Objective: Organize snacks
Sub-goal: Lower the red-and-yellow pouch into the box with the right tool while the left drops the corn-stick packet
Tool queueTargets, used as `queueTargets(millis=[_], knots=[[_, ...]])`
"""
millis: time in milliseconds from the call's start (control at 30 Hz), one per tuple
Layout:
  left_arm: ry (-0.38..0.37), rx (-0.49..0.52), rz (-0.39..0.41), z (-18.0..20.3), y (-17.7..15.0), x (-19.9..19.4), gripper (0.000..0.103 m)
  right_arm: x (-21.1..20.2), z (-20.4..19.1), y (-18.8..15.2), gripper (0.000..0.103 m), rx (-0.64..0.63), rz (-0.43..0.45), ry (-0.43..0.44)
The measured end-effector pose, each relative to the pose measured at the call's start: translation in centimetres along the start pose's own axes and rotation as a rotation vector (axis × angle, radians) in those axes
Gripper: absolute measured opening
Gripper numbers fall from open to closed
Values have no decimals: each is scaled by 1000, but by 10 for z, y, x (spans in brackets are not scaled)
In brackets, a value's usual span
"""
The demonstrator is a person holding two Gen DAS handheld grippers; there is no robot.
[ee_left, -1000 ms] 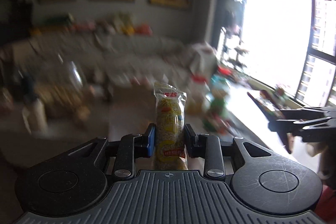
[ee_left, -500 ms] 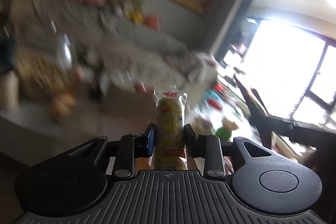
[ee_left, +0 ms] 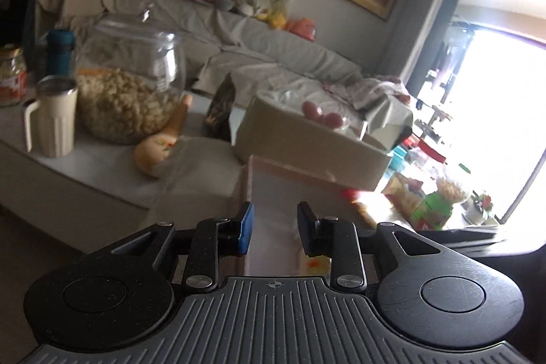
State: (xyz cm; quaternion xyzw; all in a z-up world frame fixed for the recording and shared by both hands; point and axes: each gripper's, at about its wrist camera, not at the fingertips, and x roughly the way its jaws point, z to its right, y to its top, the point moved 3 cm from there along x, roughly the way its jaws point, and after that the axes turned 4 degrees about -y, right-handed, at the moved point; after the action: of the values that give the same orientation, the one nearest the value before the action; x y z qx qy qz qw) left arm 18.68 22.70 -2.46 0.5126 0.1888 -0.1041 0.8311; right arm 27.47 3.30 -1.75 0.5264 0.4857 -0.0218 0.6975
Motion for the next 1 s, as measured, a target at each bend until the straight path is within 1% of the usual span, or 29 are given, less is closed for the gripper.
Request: queueTargets(millis=[67,100,133,167,200,233,300,400,433,500,533,600,633,667,733,767,800,833,867,900,967,1000], knots=[[2,-11,-15,-3,-1,-3,32,17,-12,-7,80,-28,-42,56],[-1,-18,-19,-5,-2,-3,32,27,-17,-9,82,-40,-85,81],[-5,-24,-20,-6,-7,-11,32,35,-21,-12,84,-47,-128,107],[-10,-30,-22,-7,-9,-12,32,35,-20,-13,84,-30,-134,133],[-14,-34,-22,-8,-11,-12,32,33,-18,-12,84,-11,-138,132],[-16,-39,-18,-9,-13,-12,32,29,-14,-10,84,10,-125,131],[-22,-44,-9,-7,-17,-13,32,12,-2,-4,84,65,-61,150],[-58,-24,9,5,-17,-20,32,-28,19,1,84,102,24,185],[-72,-8,20,11,-16,-23,32,-45,26,1,84,101,55,171],[-108,33,55,23,-16,-31,32,-79,47,-7,86,95,124,96],[-141,52,77,29,-18,-36,32,-96,59,-14,89,96,161,47],[-240,93,97,43,-26,-43,32,-118,85,-29,91,108,203,-72],[-287,104,85,51,-32,-45,32,-123,96,-34,91,117,206,-130],[-321,97,55,59,-38,-45,32,-126,109,-40,91,136,205,-178],[-372,59,-37,79,-50,-42,32,-126,139,-53,91,190,208,-223],[-389,61,-86,91,-57,-41,32,-122,153,-62,91,216,206,-229],[-383,92,-121,104,-63,-40,32,-115,167,-72,91,248,202,-237],[-347,132,-135,116,-71,-42,32,-108,179,-82,91,275,194,-234],[-293,160,-136,126,-79,-45,32,-98,188,-90,91,293,180,-213],[-242,164,-134,132,-88,-48,32,-88,195,-99,90,303,159,-183],[-173,95,-151,136,-104,-51,32,-73,204,-112,90,304,114,-142],[-162,55,-173,136,-113,-51,32,-68,205,-119,88,303,99,-135]])
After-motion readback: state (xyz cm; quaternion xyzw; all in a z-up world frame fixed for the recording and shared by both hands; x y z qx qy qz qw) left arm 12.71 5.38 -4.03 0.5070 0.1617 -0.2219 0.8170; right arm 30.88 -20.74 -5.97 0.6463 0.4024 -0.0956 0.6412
